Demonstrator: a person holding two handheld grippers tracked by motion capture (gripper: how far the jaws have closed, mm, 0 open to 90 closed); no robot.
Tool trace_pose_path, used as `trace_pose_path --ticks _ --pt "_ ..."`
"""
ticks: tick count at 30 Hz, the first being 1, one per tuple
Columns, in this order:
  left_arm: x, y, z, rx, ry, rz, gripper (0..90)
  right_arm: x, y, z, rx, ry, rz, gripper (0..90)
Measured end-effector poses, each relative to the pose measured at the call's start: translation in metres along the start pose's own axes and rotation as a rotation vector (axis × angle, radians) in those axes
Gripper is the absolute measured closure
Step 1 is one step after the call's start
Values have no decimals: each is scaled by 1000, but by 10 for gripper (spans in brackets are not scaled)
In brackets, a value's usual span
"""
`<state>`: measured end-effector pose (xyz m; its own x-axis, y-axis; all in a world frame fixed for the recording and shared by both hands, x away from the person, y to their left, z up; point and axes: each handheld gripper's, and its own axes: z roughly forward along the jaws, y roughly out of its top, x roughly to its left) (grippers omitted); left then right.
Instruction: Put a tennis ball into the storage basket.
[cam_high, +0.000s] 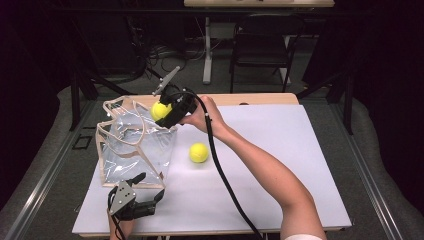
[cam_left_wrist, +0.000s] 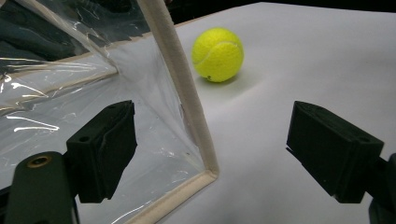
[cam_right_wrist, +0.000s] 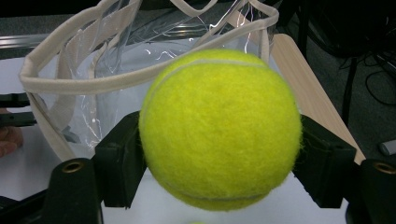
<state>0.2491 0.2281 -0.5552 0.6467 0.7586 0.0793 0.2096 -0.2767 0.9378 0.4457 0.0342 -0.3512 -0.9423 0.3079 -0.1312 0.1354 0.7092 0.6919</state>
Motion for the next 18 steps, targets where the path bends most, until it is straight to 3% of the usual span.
trace_pose_path --ticks 11,18 --pt "1 0 -1 -4 -1 1 160 7 7 0 -43 -1 -17 259" --pt "1 0 0 -4 -4 -6 160 10 10 4 -41 5 -24 259"
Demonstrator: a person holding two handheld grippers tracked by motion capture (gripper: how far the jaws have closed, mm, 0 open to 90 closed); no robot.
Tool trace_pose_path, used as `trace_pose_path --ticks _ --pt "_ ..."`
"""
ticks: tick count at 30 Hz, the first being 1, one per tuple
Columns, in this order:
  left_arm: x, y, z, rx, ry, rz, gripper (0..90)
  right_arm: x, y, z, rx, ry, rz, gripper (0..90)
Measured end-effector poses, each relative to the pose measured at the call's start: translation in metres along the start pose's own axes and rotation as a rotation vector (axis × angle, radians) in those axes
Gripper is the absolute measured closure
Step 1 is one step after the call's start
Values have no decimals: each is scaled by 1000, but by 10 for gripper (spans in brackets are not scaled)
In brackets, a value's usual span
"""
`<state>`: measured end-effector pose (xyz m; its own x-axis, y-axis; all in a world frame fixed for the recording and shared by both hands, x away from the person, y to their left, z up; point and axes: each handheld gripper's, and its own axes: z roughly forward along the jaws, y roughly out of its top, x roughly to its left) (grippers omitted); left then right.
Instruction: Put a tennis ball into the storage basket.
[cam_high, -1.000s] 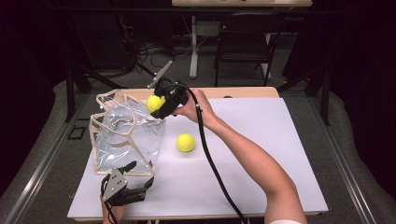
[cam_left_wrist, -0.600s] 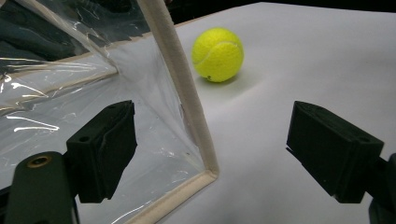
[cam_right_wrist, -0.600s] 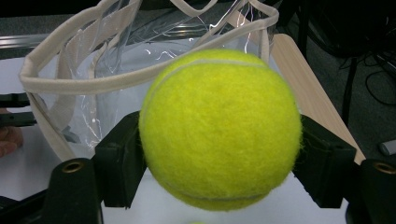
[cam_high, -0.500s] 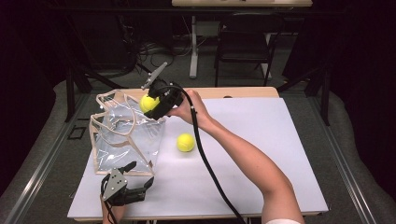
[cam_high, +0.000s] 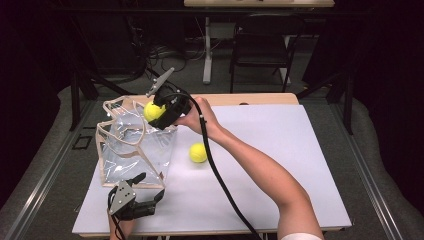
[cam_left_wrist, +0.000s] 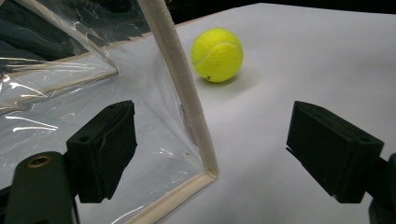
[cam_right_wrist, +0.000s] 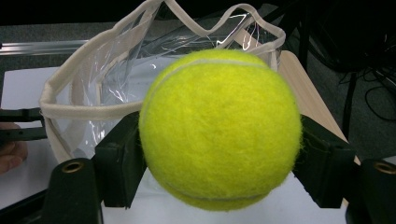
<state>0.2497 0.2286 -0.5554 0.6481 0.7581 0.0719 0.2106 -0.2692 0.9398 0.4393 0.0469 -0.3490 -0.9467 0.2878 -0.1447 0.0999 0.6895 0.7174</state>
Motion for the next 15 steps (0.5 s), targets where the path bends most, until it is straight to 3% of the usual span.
trace_pose_path --ticks 15 --pt "0 0 -1 -2 0 0 160 2 5 2 -40 1 0 259"
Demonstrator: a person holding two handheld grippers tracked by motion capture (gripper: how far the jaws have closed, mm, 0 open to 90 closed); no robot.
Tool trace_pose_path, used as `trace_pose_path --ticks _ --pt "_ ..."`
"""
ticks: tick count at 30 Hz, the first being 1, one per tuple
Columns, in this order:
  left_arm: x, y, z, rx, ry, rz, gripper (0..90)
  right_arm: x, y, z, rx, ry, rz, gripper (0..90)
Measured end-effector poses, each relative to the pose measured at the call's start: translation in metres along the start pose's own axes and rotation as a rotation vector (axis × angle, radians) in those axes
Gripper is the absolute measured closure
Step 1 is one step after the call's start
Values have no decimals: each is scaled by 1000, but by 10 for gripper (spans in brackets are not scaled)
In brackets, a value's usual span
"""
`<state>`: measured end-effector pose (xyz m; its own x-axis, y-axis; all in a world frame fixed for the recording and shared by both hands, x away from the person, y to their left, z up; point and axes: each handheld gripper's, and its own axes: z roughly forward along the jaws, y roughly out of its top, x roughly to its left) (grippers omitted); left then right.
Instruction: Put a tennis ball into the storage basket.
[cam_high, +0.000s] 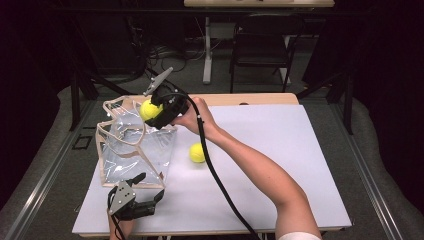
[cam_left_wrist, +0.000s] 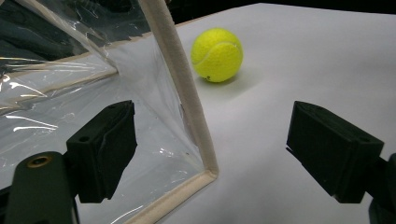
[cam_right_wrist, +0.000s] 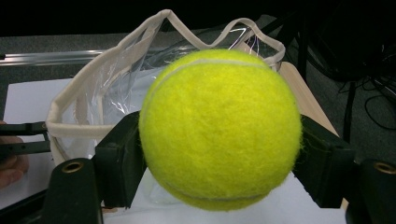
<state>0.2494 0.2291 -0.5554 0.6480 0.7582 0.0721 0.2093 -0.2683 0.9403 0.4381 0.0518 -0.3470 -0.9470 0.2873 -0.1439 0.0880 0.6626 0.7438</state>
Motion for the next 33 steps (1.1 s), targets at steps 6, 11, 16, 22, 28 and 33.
trace_pose_path --ticks 6,11,16,22,28,33 --pt "1 0 -1 1 -3 2 160 3 3 1 -18 2 -5 259" --pt "0 0 0 2 -4 0 160 4 5 2 -31 5 -1 259" --pt "0 0 -1 -2 -2 2 160 6 7 4 -39 6 -1 259" --pt "1 0 -1 -5 -2 -4 160 7 8 4 -53 12 -3 259" --pt "0 0 -1 -4 -5 1 160 9 9 4 -65 11 0 259" --pt "1 0 0 -5 -6 -2 160 12 12 7 -77 14 -9 259"
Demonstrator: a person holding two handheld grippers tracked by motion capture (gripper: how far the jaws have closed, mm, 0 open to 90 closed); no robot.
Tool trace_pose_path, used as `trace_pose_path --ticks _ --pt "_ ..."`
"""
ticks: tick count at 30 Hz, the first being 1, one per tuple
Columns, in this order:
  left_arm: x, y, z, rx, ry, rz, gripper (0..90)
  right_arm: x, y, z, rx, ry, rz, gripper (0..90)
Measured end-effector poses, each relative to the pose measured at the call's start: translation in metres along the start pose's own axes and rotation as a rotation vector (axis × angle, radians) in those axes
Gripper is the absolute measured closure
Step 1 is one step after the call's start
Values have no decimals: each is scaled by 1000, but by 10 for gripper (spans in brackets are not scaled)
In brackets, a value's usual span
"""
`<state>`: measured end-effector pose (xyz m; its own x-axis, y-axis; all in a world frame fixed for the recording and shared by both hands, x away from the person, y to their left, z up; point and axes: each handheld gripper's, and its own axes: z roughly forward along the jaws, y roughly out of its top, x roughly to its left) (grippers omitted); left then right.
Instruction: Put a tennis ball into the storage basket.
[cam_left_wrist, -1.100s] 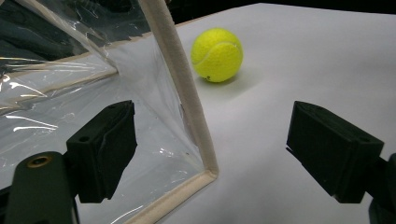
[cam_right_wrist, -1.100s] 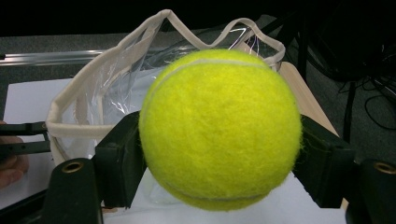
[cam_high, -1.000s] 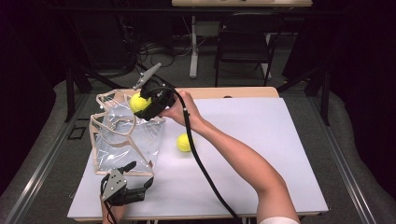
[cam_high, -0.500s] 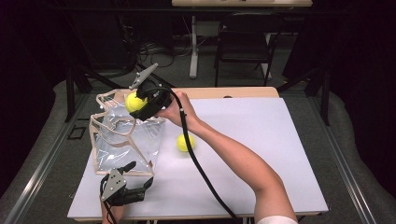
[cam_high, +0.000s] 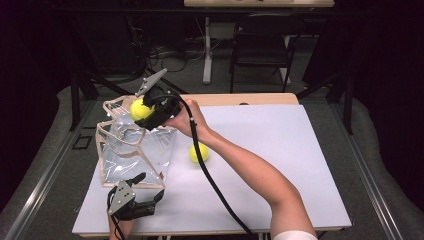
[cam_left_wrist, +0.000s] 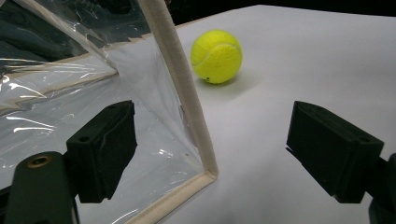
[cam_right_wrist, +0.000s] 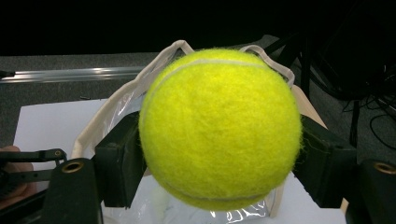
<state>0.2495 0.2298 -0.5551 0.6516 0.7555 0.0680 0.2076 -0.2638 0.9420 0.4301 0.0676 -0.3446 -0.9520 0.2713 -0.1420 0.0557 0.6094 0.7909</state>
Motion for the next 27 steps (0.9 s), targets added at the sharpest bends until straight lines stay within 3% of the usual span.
trace_pose_path --ticks 27 --pt "0 0 -1 -3 -1 -1 160 9 6 7 -48 24 -1 259"
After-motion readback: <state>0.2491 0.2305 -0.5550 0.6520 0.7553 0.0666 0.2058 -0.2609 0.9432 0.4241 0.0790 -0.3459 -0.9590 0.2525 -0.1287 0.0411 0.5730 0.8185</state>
